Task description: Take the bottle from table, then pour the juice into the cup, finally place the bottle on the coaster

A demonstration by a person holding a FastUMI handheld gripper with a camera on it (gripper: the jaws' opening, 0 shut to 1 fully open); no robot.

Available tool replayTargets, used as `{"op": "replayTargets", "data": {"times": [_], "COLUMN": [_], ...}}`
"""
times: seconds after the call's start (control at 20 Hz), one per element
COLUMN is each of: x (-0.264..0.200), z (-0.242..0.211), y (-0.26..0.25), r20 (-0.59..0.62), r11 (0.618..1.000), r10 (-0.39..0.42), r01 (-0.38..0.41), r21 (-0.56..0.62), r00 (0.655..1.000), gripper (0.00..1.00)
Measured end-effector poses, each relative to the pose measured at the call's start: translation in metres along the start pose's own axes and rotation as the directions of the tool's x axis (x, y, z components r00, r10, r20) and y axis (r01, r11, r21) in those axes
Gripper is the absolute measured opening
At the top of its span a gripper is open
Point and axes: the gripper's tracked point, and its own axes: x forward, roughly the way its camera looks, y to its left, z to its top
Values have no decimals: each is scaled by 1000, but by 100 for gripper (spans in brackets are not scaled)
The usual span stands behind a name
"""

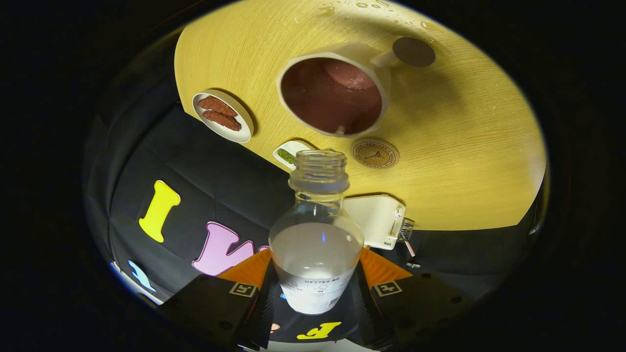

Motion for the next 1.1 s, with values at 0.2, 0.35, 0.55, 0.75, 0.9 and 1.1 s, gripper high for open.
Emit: {"op": "replayTargets", "data": {"times": [0.2,0.35,0.55,0.75,0.9,1.1], "x": [-1,-1,0,2,-4,-20], "z": [2,3,6,10,10,-5], "y": [-1,-1,0,-3,-2,5], "r20": [4,9,22,40,70,83], "r11": [1000,1000,1000,997,987,944], "r10": [-3,-1,6,17,62,176], "r01": [3,1,-5,-15,-51,-144], "r21": [-4,-5,-25,-72,-152,-298], "r00": [1000,1000,1000,999,996,981], "gripper": [71,71,71,71,71,71]}}
